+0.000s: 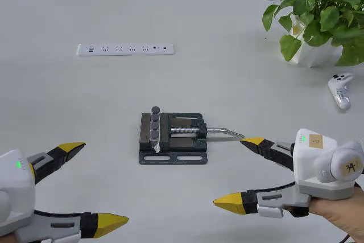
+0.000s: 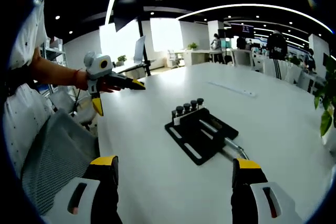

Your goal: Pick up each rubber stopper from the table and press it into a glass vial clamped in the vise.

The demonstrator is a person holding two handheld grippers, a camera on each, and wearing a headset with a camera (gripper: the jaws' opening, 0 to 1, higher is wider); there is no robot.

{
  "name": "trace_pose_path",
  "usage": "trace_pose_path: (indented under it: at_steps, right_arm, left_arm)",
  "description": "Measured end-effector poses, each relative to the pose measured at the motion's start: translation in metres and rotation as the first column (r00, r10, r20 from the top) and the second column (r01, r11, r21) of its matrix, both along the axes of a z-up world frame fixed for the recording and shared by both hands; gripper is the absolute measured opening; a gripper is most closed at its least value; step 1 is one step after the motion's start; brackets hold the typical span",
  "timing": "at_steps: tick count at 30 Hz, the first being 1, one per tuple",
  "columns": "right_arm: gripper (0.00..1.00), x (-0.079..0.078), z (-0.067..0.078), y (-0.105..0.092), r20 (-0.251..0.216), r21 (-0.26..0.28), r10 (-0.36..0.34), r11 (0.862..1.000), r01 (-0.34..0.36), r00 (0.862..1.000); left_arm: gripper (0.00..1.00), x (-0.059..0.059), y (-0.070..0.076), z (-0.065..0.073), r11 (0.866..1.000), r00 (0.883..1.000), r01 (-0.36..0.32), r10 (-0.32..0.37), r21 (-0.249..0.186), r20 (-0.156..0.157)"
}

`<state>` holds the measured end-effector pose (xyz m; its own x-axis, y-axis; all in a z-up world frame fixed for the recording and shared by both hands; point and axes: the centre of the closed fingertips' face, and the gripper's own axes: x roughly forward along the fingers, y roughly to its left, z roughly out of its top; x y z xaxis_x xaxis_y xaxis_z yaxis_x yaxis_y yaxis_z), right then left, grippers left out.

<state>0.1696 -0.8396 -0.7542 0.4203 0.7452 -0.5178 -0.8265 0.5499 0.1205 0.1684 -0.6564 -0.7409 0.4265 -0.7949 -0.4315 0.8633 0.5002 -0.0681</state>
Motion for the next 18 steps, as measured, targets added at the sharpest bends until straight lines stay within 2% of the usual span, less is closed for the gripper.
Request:
trace_pose_path:
  at_steps: [7, 18]
  right_arm:
    - [0.93, -0.0031, -0.0004, -0.0005, 0.0, 0.016, -0.002, 1.0, 0.002, 1.0]
    - [0.93, -0.0067, -0.0001, 0.0021, -0.002, 0.008, 0.012, 1.0, -0.012, 1.0]
  left_arm:
    - [0.99, -0.0012, 0.0009, -0.0013, 1.0, 1.0, -0.003, 0.003, 0.003, -0.004]
    - [0.99, -0.0031, -0.0002, -0.0015, 1.0, 1.0, -0.002, 0.003, 0.004, -0.007]
